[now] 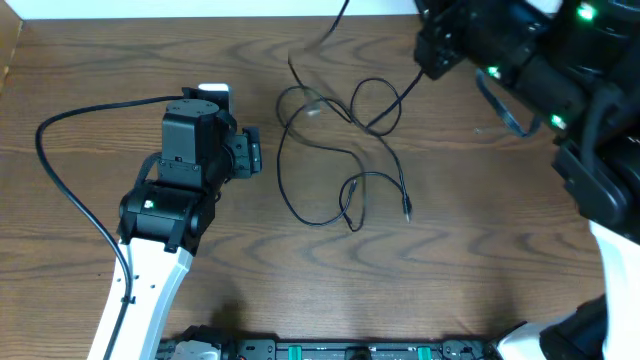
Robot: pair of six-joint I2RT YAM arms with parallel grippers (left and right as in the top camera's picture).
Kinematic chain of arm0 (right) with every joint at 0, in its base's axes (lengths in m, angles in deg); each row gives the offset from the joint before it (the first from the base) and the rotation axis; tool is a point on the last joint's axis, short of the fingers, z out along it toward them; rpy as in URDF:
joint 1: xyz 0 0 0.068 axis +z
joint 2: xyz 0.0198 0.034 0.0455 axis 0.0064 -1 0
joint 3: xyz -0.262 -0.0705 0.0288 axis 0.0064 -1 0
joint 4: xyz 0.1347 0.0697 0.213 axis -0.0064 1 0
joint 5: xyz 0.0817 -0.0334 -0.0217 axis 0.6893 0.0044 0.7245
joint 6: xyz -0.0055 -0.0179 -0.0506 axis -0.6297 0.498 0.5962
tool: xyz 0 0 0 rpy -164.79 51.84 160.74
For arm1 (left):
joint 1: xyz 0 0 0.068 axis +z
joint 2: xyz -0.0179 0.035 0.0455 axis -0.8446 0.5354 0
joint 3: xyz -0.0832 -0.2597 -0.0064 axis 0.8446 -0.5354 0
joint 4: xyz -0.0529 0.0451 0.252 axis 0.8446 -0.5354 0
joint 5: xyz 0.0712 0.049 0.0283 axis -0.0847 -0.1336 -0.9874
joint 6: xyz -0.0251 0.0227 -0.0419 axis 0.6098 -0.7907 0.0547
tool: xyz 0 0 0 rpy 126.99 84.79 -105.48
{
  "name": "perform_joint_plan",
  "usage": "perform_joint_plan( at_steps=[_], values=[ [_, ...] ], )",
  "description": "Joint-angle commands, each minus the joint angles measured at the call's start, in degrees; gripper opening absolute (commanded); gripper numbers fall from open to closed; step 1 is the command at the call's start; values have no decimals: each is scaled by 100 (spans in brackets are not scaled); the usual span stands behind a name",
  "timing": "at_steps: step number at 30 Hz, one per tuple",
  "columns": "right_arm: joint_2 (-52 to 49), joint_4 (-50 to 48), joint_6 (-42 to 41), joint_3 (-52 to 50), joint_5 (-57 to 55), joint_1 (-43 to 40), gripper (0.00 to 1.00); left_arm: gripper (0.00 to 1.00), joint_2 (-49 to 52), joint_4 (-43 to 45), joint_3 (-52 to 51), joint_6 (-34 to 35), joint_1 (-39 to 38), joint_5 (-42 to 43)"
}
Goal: Untangle cables
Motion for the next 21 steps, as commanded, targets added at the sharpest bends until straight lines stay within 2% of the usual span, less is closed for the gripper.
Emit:
perform_joint_plan(
  at_steps=[1,3,9,13,16,21],
  values=[
    [496,-116,352,227,-236,2,1,79,2,7,116,42,20,101],
    [621,-66,376,227,-745,-4,1,79,2,7,116,42,20,103],
    [616,581,636,221,-3250,-96,1,79,2,9,116,42,20,101],
    [420,1106,636,221,-4385,-472,1,80,2,9,116,26,20,98],
    [212,1364,634,219,-4721,-1054,1,89,2,0,116,-127,20,101],
    [-127,1346,415,203,-4378,-2341,1,91,2,-7,105,-153,20,101]
  ],
)
